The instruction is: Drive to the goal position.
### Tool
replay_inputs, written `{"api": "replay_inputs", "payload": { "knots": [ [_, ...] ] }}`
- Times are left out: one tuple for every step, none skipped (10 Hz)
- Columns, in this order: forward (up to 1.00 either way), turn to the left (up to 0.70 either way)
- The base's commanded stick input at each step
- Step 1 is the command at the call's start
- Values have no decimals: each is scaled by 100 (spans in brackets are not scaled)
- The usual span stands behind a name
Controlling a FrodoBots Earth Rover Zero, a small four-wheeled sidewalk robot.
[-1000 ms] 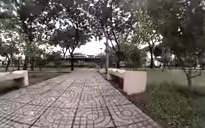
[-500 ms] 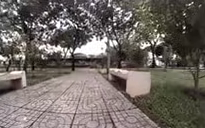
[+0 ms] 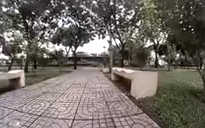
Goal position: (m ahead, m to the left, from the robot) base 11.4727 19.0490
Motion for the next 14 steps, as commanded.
{"api": "replay_inputs", "payload": {
  "knots": [
    [30,27],
    [30,25],
    [30,10],
    [30,0],
    [30,0],
    [30,0],
    [30,0],
    [30,0],
    [30,0],
    [30,0],
    [30,0],
    [30,0],
    [30,0],
    [30,0]
  ]
}}
